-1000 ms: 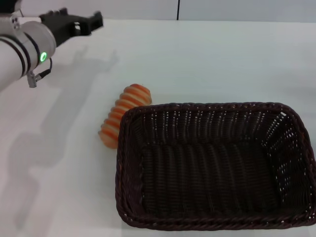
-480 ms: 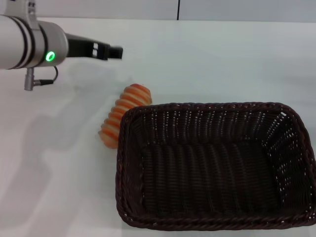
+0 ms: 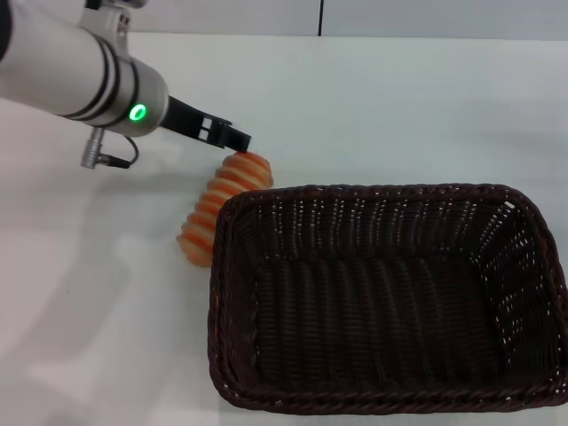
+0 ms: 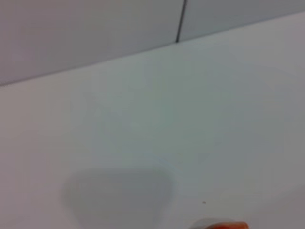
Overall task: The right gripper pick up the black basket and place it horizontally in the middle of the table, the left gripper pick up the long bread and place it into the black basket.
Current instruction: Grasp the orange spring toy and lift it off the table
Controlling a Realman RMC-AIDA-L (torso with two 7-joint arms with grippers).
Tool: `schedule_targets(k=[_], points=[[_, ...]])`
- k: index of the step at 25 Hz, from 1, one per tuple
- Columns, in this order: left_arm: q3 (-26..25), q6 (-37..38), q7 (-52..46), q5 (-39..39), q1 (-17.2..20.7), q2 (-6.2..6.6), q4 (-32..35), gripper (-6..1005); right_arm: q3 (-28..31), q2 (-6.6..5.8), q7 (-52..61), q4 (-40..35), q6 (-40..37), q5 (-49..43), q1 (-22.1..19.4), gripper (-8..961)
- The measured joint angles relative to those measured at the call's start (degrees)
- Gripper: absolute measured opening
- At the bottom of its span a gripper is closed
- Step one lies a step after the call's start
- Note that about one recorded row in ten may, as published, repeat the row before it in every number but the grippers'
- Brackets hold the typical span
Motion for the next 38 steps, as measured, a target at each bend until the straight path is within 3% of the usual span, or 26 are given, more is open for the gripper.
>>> schedule_targets(k=[8,15,23,38], points=[[0.44,-0.69,-3.09,-0.35,-6.14,-0.15,7.99,789,0.19,0.05,-0.40,-0.41,0.02,0.00,0.07,314],[0.48,-0.80,-3.55,-2.40,-9.17,-0.23,13.03,788,0.20,-0.26,-0.13,-0.34,0.02,0.00,-0.12,313],[0.62,-0.04,-3.94,-4.00,-10.24,-0.23,15.63,786,0.20,-0.86,0.10,-0.09,0.10,0.24,-0.07,313],[3.07,4.17,-4.30,-3.99,-11.96,-0.23,21.57,784,0.20,-0.91,0.19,-0.25,0.16,0.00,-0.57,314]])
